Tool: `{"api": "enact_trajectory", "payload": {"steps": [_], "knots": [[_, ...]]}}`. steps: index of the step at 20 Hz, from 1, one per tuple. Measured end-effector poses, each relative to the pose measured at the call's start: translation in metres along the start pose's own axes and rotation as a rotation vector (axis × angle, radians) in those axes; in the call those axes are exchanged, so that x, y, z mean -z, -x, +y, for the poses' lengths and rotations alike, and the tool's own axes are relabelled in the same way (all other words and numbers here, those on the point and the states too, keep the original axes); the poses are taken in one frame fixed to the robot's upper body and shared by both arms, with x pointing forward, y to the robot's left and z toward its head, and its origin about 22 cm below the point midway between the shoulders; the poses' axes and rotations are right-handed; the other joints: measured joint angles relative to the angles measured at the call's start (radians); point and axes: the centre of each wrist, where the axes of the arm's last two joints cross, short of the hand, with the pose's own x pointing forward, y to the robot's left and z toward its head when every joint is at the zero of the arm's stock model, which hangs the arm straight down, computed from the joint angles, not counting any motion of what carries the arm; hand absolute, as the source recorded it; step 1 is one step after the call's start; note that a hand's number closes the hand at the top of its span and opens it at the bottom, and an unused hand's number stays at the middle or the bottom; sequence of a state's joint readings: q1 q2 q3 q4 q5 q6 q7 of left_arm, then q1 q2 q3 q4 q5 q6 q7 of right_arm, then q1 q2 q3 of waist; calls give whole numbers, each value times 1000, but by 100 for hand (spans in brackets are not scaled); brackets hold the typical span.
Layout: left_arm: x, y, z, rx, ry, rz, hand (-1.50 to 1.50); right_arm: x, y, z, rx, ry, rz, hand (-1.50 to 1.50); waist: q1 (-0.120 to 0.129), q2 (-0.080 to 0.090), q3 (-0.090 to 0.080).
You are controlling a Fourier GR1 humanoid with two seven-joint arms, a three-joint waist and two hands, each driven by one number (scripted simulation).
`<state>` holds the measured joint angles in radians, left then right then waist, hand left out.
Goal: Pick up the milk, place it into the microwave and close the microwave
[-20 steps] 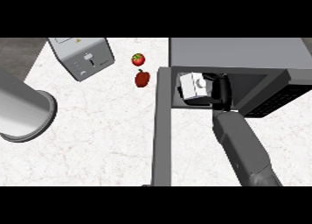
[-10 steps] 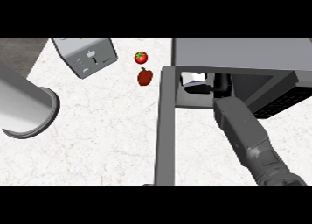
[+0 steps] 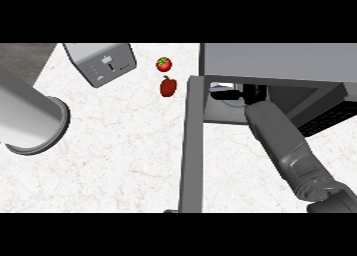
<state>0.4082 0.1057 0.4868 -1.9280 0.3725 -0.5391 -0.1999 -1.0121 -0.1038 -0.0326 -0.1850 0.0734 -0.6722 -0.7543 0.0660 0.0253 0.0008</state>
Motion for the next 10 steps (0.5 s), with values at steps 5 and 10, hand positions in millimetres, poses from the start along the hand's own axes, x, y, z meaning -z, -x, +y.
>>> {"api": "enact_trajectory", "payload": {"steps": [5, 10], "knots": [[4, -1, 2, -1, 16, -7, -150, 4, 3, -6, -72, 70, 44, 150, 15, 8, 1], [9, 0, 0, 2, 32, -13, -150, 16, 9, -24, -99, 135, 89, 150, 29, 17, 2]]}}
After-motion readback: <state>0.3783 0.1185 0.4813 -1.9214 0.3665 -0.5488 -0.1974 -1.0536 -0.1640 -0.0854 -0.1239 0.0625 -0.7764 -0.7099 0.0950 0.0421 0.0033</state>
